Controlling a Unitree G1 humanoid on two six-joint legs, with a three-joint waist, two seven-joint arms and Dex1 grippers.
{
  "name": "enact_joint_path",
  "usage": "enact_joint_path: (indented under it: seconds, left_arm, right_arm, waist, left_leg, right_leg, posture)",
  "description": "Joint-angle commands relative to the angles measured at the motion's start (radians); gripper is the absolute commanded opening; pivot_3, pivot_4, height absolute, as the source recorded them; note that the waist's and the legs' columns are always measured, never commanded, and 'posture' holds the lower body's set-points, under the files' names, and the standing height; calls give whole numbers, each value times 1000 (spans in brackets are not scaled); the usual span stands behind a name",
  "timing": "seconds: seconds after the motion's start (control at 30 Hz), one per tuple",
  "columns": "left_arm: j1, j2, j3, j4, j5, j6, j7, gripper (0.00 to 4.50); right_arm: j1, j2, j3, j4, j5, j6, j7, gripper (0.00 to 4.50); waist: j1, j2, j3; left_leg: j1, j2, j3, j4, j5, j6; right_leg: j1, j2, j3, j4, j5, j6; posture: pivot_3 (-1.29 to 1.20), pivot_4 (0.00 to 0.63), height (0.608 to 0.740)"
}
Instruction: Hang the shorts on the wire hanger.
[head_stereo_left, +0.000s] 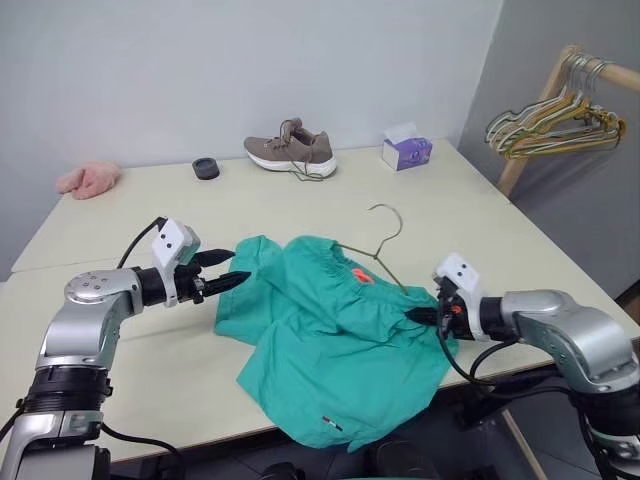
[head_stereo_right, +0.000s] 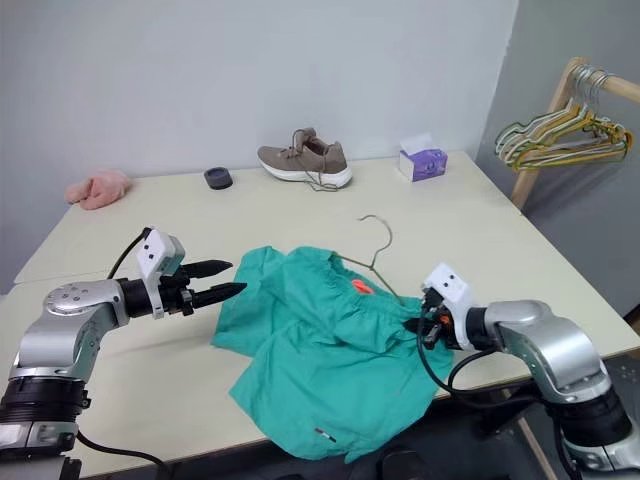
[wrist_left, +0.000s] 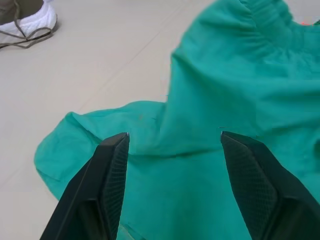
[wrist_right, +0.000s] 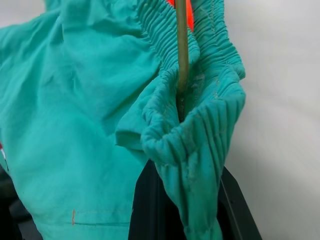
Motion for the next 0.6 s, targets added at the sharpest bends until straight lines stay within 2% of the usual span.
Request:
enact_joint_path:
  seconds: [0.03, 0.07, 0.3, 0.47, 0.6]
  left_arm:
    - [-37, -49, -33, -115, -44, 34, -2, 4179]
    - [-48, -73, -46, -141, -45, 40, 14, 4490]
    - [-118, -199, -140, -275, -75, 122, 53, 4490]
    - [-200, -249, -205, -306, -69, 156, 65, 4490]
    - [-261, -293, -262, -298, -39, 166, 91, 4490]
  right_arm:
    - [72, 8, -179, -64, 19, 77, -92, 0]
    - [100, 17, -236, -69, 17, 100, -122, 0]
    - [277, 39, -573, -68, -39, 197, -274, 0]
    - [402, -13, -765, 29, -116, 144, -326, 0]
    - [435, -58, -848, 124, -179, 48, -369, 0]
  waist:
    - [3, 0, 0]
    - [2, 0, 0]
    - [-29, 2, -2]
    - [-61, 7, -5]
    - [-98, 11, -8]
  left_leg:
    - [0, 0, 0, 0, 0, 0]
    - [0, 0, 0, 0, 0, 0]
    - [0, 0, 2, 0, 0, 0]
    - [0, -1, 4, 0, 0, 0]
    - [1, -1, 5, -1, 0, 1]
  right_leg:
    - [0, 0, 0, 0, 0, 0]
    - [0, 0, 0, -1, 0, 0]
    - [1, 1, 2, 0, 0, 1]
    - [1, 2, 3, 0, 0, 1]
    - [2, 6, 3, -1, -1, 2]
  posture:
    - [-314, 0, 740]
    - [-320, 0, 740]
    - [-399, 0, 740]
    - [-421, 0, 740]
    - [-421, 0, 740]
